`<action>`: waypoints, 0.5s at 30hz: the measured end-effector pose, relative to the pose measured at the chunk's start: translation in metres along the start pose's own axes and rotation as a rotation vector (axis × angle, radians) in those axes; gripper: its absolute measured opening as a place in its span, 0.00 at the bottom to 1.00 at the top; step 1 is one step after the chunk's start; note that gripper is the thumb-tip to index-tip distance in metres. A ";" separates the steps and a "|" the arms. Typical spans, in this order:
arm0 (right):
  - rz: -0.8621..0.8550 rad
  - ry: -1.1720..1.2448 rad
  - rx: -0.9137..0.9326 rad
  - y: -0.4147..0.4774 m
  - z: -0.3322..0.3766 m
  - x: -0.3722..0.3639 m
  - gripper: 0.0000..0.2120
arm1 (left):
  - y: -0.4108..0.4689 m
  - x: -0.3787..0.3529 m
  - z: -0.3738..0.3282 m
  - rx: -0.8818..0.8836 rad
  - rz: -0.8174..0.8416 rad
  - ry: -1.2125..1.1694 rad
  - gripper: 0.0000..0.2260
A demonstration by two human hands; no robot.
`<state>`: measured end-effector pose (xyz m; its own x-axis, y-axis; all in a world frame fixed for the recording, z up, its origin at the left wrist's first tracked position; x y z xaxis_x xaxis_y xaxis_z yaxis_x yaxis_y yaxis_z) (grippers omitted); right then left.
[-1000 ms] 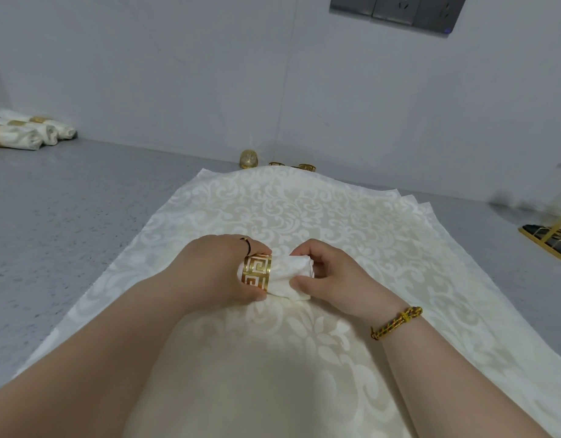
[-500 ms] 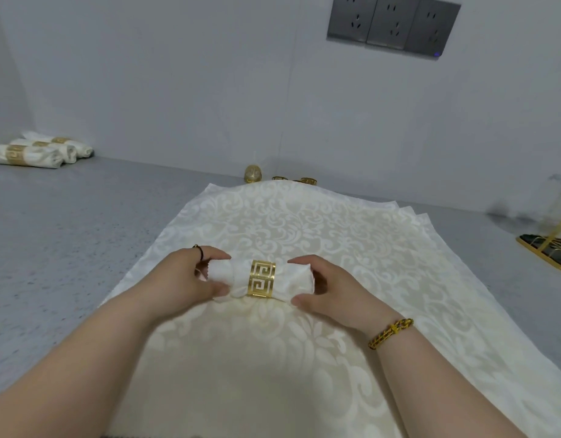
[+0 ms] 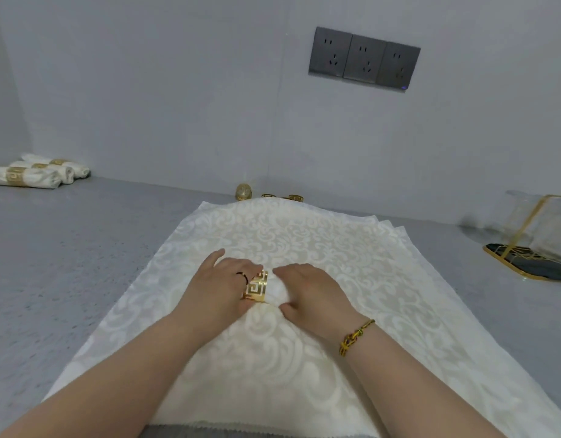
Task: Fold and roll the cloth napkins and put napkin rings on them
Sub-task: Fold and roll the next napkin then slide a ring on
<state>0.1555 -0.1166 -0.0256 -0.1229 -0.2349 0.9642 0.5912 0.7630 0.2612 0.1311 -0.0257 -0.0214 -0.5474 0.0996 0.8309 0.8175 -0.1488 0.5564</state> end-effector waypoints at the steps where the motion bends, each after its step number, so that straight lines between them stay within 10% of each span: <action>1: -0.007 -0.008 -0.022 -0.001 0.001 0.000 0.25 | 0.000 0.001 -0.002 -0.007 -0.036 0.024 0.27; 8: -0.162 0.153 -0.057 -0.002 0.010 0.024 0.20 | -0.009 0.032 0.008 0.091 -0.155 -0.104 0.24; 15: -0.250 0.369 -0.028 0.049 0.040 0.036 0.20 | -0.035 0.033 0.125 0.893 -0.090 -0.932 0.41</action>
<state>0.1481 -0.0639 0.0231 0.0244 -0.6133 0.7895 0.6018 0.6396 0.4783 0.1070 0.1053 -0.0136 -0.5713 0.7727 0.2766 0.8182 0.5630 0.1170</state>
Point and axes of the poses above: each hand's wrist, its own y-axis towards the middle knuckle, its own x-axis out of the back of the hand, z = x × y, the point moved 9 cm from there along y, towards the middle knuckle, and after that the axes turned 9 degrees about x, right-handed, at the moved point
